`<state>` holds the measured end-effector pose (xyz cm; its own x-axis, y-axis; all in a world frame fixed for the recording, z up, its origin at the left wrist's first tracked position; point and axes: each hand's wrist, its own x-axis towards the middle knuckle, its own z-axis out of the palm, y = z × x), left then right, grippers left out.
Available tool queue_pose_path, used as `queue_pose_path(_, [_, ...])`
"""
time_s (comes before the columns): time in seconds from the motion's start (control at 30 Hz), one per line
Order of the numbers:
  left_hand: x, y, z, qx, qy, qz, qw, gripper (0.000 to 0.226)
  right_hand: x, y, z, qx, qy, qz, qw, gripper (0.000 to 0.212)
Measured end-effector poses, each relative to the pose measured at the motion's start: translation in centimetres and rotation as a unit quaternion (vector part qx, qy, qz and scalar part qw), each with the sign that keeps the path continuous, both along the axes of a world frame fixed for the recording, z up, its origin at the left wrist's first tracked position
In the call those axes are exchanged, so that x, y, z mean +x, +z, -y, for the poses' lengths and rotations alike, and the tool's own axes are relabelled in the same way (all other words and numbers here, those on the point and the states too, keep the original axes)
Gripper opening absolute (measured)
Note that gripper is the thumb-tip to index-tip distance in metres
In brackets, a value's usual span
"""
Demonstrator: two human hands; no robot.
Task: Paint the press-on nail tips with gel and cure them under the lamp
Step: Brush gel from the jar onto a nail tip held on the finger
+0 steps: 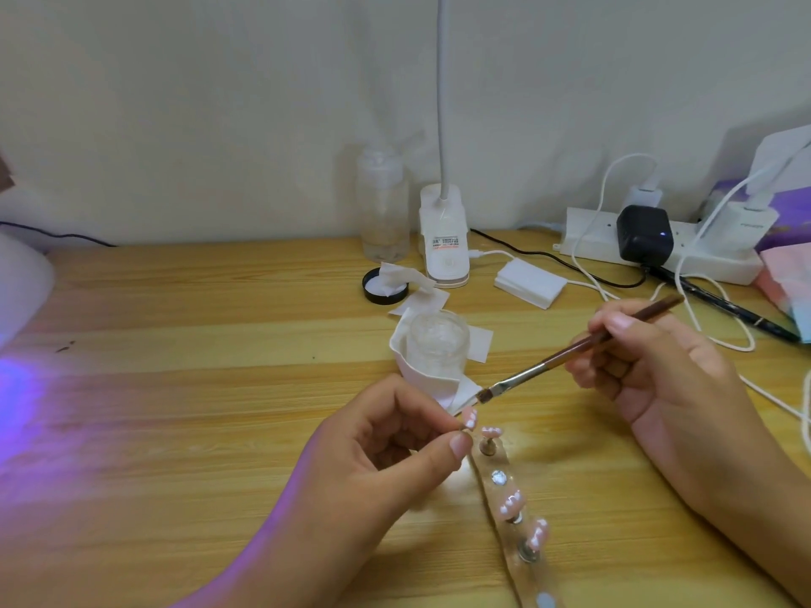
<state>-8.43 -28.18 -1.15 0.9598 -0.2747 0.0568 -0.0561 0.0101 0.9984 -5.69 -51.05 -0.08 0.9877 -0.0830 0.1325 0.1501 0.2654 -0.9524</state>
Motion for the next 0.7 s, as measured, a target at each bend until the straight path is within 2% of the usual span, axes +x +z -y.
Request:
queue_pose_path(0.13, [0.07, 0.03, 0.11, 0.0, -0.003, 0.002, 1.0, 0.02, -0.15, 0.02, -0.19, 0.003, 0.05, 0.0, 0.999, 0.015])
queue_pose_path(0.23, [0.06, -0.01, 0.1, -0.001, -0.004, 0.0, 1.0, 0.021, 0.01, -0.09, -0.33, -0.019, 0.025, -0.012, 0.999, 0.01])
queue_pose_path(0.33, [-0.04, 0.0, 0.08, 0.006, -0.008, 0.0, 1.0, 0.023, 0.12, -0.11, 0.06, -0.002, -0.013, -0.012, 1.0, 0.012])
queue_pose_path(0.43, [0.0, 0.01, 0.12, 0.006, -0.01, -0.003, 1.0, 0.022, -0.15, 0.16, -0.24, 0.016, 0.024, 0.0, 1.0, 0.012])
queue_pose_path(0.5, [0.1, 0.03, 0.12, 0.0, -0.009, -0.007, 1.0, 0.021, -0.26, 0.12, -0.52, -0.007, 0.033, 0.008, 0.999, 0.015])
queue_pose_path(0.7, [0.3, -0.04, -0.05, -0.022, 0.003, -0.013, 1.0, 0.02, 0.01, -0.06, 0.12, -0.033, -0.04, 0.056, 0.997, 0.012])
